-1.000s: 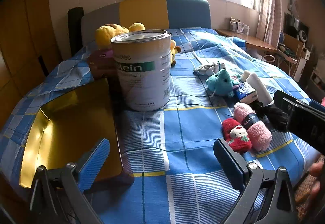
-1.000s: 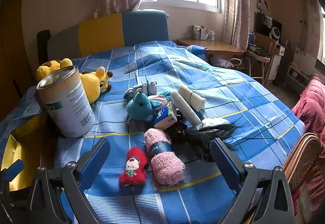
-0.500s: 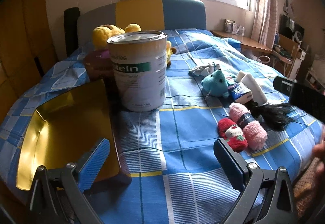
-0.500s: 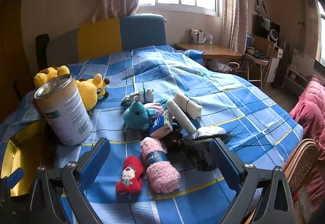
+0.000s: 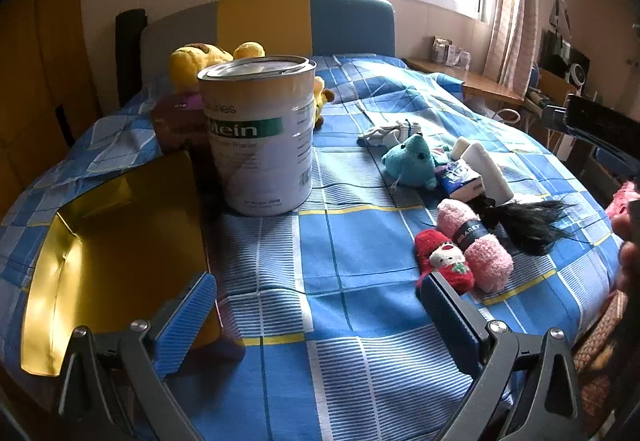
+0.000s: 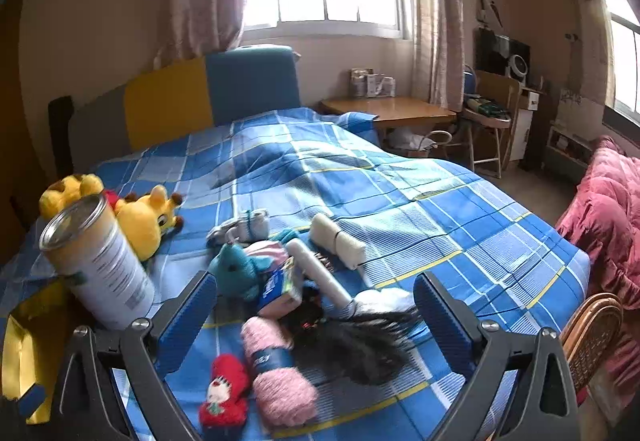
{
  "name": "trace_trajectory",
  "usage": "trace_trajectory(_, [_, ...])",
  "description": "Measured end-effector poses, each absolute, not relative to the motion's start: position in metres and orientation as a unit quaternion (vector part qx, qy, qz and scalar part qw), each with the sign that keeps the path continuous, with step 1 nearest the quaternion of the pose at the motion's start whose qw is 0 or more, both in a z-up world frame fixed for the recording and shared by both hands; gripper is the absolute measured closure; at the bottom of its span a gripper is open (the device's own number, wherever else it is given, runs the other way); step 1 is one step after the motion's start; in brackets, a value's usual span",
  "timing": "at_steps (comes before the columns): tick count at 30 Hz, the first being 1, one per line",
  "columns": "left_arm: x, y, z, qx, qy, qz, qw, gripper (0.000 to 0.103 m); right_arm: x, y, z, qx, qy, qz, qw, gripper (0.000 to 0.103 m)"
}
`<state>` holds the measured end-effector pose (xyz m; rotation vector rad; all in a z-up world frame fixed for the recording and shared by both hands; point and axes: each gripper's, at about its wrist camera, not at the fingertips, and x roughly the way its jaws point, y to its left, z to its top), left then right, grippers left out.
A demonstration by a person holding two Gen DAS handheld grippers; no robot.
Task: Organize soft objects
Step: 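Move both tools toward the red sock and pink dishcloth roll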
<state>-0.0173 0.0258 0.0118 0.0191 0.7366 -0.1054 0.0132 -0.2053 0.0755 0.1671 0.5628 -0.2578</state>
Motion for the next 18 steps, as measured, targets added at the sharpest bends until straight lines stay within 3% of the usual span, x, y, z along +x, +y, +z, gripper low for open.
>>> trace_trajectory(18, [-0.015, 0.009, 0.008, 0.034, 0.365, -0.076, 0.927, 0.0, 0.04, -0.26, 0.034, 0.2, 0.312, -0.104, 0.923, 0.002])
